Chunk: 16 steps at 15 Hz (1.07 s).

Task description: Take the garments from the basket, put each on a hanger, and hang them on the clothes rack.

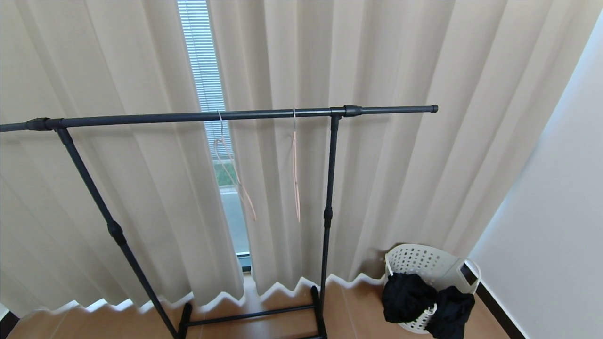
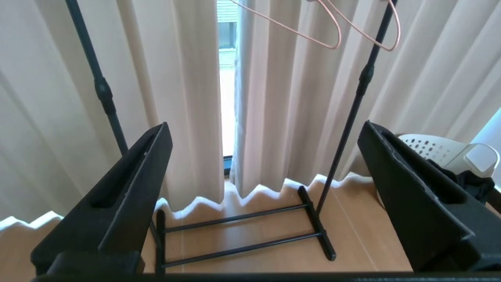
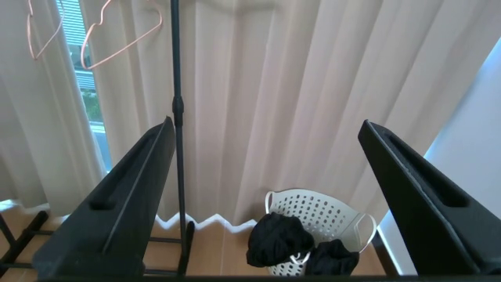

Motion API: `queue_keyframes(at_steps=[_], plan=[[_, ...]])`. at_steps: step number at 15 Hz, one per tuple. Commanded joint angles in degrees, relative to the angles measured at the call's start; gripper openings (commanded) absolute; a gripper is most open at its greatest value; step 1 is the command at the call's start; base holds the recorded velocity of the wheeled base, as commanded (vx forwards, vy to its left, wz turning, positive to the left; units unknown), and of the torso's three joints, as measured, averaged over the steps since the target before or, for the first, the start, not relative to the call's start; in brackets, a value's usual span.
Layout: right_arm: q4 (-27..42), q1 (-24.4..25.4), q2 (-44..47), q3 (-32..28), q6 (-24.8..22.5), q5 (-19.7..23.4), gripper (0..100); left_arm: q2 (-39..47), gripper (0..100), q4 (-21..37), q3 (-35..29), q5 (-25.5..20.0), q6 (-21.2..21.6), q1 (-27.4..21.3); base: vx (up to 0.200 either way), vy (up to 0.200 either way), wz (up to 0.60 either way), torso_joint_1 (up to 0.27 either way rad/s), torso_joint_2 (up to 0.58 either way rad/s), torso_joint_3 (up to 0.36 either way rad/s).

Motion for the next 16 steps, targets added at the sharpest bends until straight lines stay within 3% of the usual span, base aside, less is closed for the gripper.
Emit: queue_keyframes(at_steps=[1,6,16], plan=[[-0.01,0.00,0.07,0.00,0.03,0.01,100,0.02,100,0.02,-0.02,0.00,-0.09,0.00,0.000,0.000,0.00,0.000,0.00,0.000],[-0.01,0.00,0.07,0.00,-0.06,0.01,100,0.02,100,0.02,-0.02,0.00,-0.09,0.00,0.000,0.000,0.00,-0.022,0.05,0.027],[-0.01,0.00,0.07,0.00,-0.06,0.10,100,0.02,100,0.02,-0.02,0.00,-0.09,0.00,0.000,0.000,0.00,-0.161,0.39,0.213]])
